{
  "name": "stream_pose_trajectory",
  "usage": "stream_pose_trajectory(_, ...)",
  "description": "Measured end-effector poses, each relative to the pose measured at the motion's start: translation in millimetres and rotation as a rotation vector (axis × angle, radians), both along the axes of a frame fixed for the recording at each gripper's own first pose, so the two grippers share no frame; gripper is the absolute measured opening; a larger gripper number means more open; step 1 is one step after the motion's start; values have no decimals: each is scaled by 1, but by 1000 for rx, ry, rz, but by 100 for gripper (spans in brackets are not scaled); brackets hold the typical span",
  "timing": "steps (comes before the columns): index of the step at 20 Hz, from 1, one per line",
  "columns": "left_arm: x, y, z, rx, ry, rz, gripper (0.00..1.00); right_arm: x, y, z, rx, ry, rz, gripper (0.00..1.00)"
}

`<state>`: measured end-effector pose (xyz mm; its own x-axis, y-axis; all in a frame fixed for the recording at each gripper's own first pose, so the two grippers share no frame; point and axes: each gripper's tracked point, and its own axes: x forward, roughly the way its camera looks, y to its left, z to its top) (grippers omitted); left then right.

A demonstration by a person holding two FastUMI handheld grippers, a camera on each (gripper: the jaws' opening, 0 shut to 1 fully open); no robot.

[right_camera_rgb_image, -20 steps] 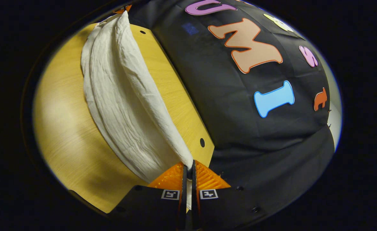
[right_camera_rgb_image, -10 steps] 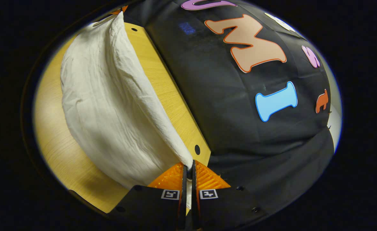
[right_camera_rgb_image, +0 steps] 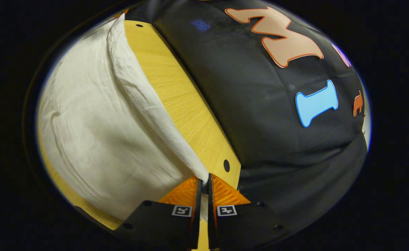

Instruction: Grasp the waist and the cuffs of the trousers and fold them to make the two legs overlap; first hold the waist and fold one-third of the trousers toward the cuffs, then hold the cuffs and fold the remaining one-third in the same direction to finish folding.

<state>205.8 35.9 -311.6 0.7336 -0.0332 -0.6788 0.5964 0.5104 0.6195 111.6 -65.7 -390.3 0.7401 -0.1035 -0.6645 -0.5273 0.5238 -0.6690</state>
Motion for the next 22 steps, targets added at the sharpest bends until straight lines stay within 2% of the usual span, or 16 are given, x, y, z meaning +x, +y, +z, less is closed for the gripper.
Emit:
stream_pose_trajectory(1, 3, 2, -1, 2, -22, 15, 1, 2, 0, -6, 4, 1, -13, 12)
stream_pose_trajectory(3, 11, 6, 6, -16, -81, 53, 0, 5, 4, -9, 27, -3, -32, 25)
stream_pose_trajectory(4, 14, 6, 9, -39, -91, 76, 24, 4, 8, -6, 50, -17, -37, 24)
stream_pose_trajectory(6, 16, -2, 14, -85, -101, 95, 71, 2, 11, 3, 112, -44, -68, 100)
stream_pose_trajectory(7, 9, 0, 20, -95, -107, 104, 95, 0, 9, 9, 139, -57, -98, 97)
stream_pose_trajectory(11, -7, -8, 45, -185, -128, 167, 95, -21, -8, 27, 257, -85, -233, 98)
stream_pose_trajectory(15, -22, -25, 69, -340, -138, 232, 95, -46, -32, 32, 382, -70, -394, 100)
stream_pose_trajectory(22, -20, -55, 106, -479, -146, 225, 95, -76, -79, 22, 536, -61, -651, 98)
